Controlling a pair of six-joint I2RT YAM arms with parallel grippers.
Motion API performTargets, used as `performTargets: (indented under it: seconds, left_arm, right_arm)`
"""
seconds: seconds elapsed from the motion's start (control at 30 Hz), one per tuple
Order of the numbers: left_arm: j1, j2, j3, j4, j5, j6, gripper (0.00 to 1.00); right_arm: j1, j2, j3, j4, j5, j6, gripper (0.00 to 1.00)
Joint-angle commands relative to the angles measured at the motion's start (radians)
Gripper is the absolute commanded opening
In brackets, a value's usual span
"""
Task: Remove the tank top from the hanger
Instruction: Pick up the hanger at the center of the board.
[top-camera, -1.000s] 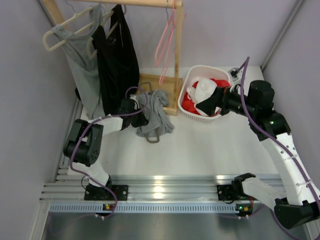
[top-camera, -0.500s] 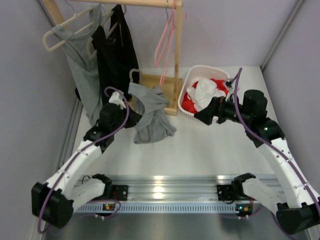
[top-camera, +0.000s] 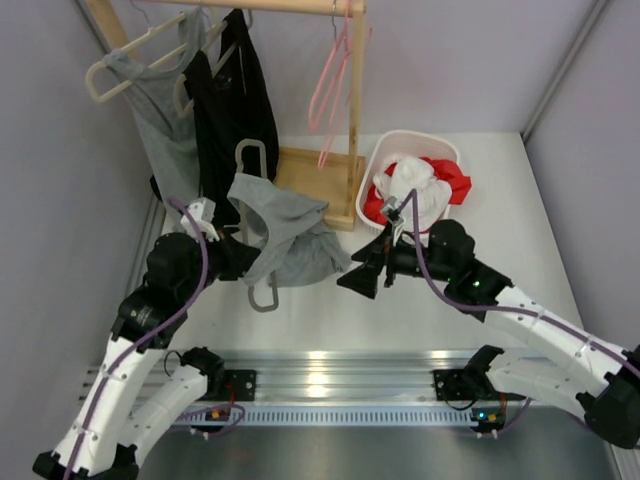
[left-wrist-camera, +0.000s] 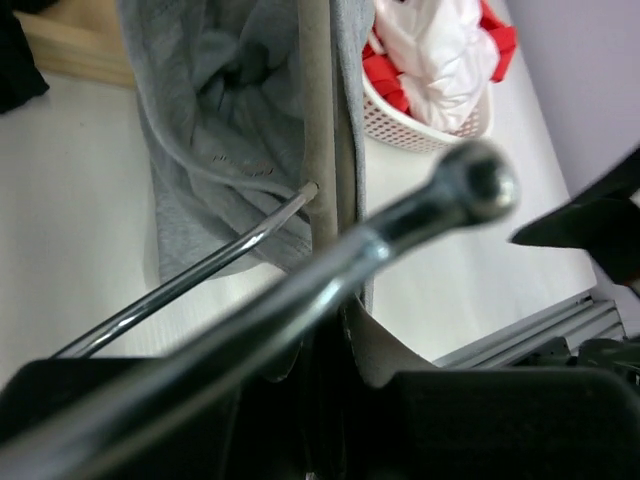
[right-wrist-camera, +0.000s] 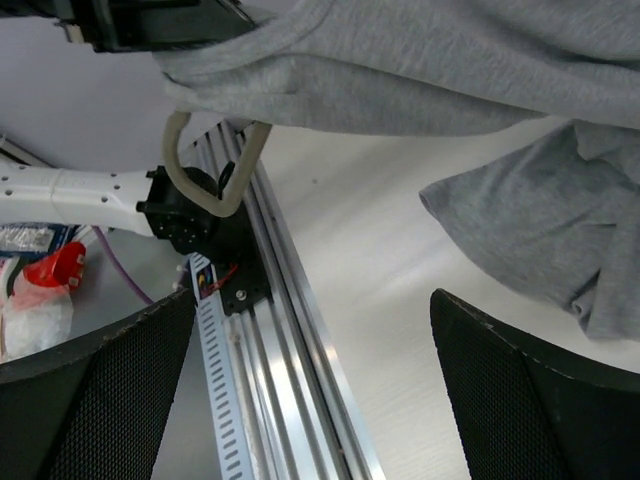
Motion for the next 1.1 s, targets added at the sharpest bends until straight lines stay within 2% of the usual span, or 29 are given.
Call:
performTargets:
  seconds: [0.0,0.13,0.33,0.47,0.63,0.77,0.97,1.07]
  left_arm:
    - [0.0,-0.086,0.102,-0.09,0.053,0.037,0.0]
    - [0.001,-0.148,0.162,-0.133,0.17,0.042,0.0]
    - [0.0,-0.214,0.274,-0.171,0.346,0.046,0.0]
    - [0.001,-0.231,0.297,-0.184,0.492,0.017,0.0]
    - [0.001,-0.247,0.345,-0.223,0.594,-0.003,0.0]
    - [0.003,-0.248,0.334,-0.234,0.738,-0.026,0.0]
    - [0.003,-0.256,0.313,-0.236,0.765,-0.043,0.0]
    - [0.001,-0.256,0.297,-0.236,0.778,-0.047,0.0]
  right_arm:
    - [0.088,0.065,-0.012,0.316,0.044,0.005,0.99]
    - [0.154,0.162,-0.025,0.508,0.063,-0.032,0.99]
    - [0.245,0.161,0.007,0.573,0.094,-0.165,0.99]
    - [0.279,0.111,0.037,0.55,0.083,-0.239,0.99]
    - [0.279,0.004,0.059,0.515,0.061,-0.256,0.99]
    - [0.279,-0.057,0.09,0.453,0.014,-0.276,0.99]
    - [0.279,-0.03,0.168,0.372,-0.009,-0.288,0.99]
    - [0.28,0.03,0.22,0.378,-0.087,-0.256,0.99]
